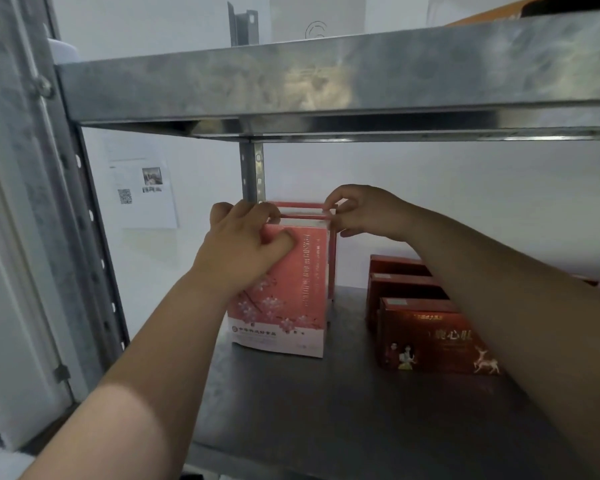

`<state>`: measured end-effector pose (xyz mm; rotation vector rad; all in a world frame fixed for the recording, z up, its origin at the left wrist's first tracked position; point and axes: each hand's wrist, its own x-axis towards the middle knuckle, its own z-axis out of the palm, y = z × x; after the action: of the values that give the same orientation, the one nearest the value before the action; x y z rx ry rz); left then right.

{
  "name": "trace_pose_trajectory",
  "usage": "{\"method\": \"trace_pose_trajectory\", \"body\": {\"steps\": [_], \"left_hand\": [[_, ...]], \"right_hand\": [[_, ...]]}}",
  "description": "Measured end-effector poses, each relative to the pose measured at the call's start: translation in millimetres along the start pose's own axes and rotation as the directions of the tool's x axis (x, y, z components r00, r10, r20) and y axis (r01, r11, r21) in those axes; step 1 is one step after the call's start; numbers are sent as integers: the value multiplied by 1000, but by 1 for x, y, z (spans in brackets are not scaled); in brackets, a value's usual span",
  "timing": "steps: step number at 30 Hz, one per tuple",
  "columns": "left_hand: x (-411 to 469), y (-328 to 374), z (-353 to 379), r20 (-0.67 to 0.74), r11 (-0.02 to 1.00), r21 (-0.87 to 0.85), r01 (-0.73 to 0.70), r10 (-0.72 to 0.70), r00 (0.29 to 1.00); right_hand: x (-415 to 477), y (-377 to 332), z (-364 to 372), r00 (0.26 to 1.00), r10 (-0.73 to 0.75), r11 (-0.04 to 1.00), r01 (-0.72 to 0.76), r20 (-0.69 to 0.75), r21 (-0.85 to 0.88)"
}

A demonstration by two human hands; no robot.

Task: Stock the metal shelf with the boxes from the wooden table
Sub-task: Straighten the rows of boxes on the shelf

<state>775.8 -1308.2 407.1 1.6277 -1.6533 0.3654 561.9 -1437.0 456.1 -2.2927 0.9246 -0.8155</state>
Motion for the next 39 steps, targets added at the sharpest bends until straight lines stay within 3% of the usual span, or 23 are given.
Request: {"method": "trace_pose_trajectory", "body": {"steps": [7, 15, 18, 20, 22, 25, 28, 31, 34, 39], "left_hand": [[-11, 1, -6, -74, 1000, -9, -11, 10, 997], [-17, 7, -10, -45, 1000, -10, -12, 11, 999], [-24, 6, -9, -75, 994, -100, 45, -52, 996], [-32, 5, -6, -111, 978, -189, 93, -115, 987], [-43, 2, -1, -134, 953, -284, 106, -149, 980], [-61, -3, 8, -139, 911, -393, 129, -197, 970], [-78, -8, 14, -93, 831, -528, 172, -258, 962], [-95, -15, 22, 31, 751, -613, 246, -288, 957], [-108, -29, 30, 117, 781, -564, 267, -245, 962], [-115, -41, 32, 212, 818, -484, 311, -235, 949]], "right_hand": [[-6, -1, 1, 999, -33, 999, 33, -41, -8], [-9, -6, 3, 1000, 21, 996, -22, -14, -89], [-20, -12, 4, 993, -31, 976, 5, -117, -216], [-34, -17, 8, 969, -143, 962, 88, -201, -258], [-53, -26, 17, 944, -230, 962, 185, -235, -199], [-76, -34, 36, 948, -267, 962, 251, -174, -111], [-87, -31, 54, 962, -220, 974, 206, -160, -98], [-98, -24, 75, 961, -102, 993, 114, -256, 34], [-109, -15, 92, 953, -32, 993, 65, -300, 101], [-114, -12, 96, 945, -70, 997, 80, -320, 19]]}}
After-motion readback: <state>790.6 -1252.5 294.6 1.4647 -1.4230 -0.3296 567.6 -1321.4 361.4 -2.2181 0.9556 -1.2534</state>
